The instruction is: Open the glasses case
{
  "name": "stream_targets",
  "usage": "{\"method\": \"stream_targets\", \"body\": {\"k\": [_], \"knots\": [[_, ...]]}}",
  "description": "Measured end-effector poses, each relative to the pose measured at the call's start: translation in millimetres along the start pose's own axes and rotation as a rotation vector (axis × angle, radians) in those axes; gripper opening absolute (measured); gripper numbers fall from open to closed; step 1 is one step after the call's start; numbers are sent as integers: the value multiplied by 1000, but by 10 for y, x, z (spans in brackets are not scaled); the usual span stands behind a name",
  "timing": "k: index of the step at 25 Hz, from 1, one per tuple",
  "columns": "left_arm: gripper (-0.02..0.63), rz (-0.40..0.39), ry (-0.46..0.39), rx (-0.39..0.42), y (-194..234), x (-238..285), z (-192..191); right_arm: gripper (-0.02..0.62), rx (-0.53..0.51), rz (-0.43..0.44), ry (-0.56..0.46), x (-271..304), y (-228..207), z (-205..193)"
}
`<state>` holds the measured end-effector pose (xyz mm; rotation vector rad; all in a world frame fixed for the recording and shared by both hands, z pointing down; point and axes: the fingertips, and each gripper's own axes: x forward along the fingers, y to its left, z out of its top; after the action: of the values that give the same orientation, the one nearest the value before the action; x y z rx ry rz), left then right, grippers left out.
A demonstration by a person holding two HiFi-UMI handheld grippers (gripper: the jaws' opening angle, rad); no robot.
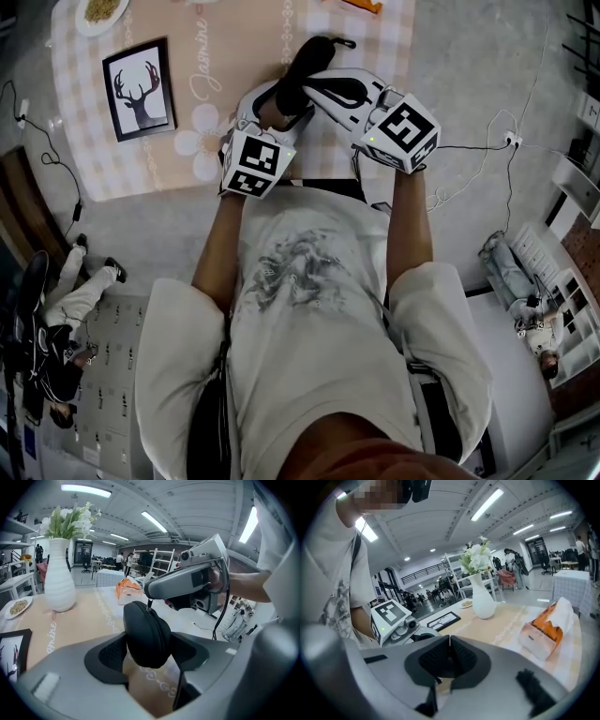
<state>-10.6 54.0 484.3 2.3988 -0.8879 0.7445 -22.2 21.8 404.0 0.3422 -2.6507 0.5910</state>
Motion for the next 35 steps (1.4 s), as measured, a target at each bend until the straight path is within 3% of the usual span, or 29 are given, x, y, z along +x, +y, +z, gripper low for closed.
{"method": "stream_targets", "body": {"k": [10,35], "knots": [[296,4,-6,-5,2,9,26,20,23,31,10,64,39,-84],[288,-5,-21,-17,34,-18,72,15,9,-102,56,34,-247,-71]]}}
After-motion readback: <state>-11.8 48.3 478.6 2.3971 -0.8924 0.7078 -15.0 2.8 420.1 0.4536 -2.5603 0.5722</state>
